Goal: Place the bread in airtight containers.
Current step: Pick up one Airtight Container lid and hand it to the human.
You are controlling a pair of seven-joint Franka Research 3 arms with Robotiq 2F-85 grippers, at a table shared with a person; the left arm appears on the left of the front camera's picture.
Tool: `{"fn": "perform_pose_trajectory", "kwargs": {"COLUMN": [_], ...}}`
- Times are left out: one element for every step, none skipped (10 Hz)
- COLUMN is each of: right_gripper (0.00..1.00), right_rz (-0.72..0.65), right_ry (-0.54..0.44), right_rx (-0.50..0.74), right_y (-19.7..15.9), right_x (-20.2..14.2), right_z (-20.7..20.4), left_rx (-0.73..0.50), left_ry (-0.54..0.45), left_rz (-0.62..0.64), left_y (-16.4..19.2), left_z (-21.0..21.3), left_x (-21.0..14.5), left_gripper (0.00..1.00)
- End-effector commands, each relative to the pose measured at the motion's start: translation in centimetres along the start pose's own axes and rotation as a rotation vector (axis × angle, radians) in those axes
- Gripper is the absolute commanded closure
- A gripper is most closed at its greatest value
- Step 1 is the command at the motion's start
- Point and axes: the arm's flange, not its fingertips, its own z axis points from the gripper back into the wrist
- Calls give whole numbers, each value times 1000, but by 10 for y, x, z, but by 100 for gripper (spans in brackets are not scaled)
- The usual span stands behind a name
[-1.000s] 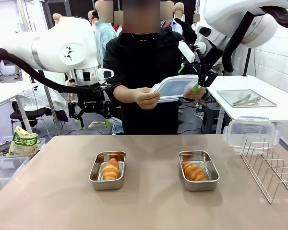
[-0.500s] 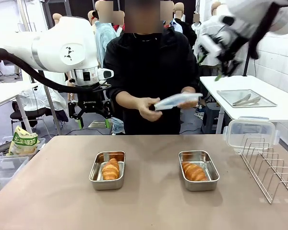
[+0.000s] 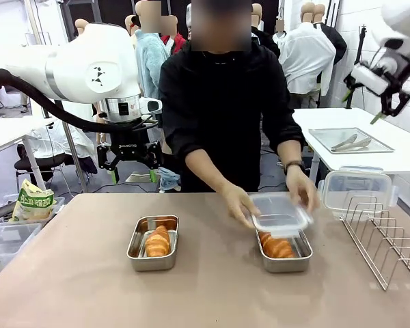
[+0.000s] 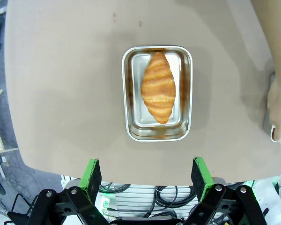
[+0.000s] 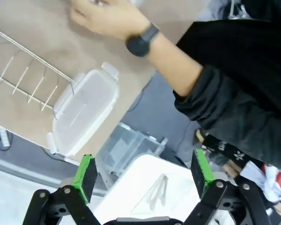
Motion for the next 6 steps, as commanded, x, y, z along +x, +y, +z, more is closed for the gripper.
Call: {"fn": "perform_pose_trajectory", "kwargs": {"right_gripper": [0,0,0,0,0,0], "right_rz": [-48,-102,-199,-252,-304,-338], "right_ry": [-28,-18,25,19,-3,-23], "right_rx": [95,150,242,282,320,338], "right_y": [-10,-7,-3,1,5,9], "right_x": [-19,-26,-34,-37,-39,-44], "right_z": [-19,-26,-33,-38,-43,-52], "left_rx": [15,15,15,15,15,15], "left_ry": [-12,-12,-12,-12,-12,-12], "left_rz": [-3,-3,-3,-3,-3,-3], "left_y": [2,2,2,2,2,2], "left_z": [2,2,2,2,2,2], "left_x": [0,0,0,0,0,0], "left_gripper": [0,0,0,0,0,0]}}
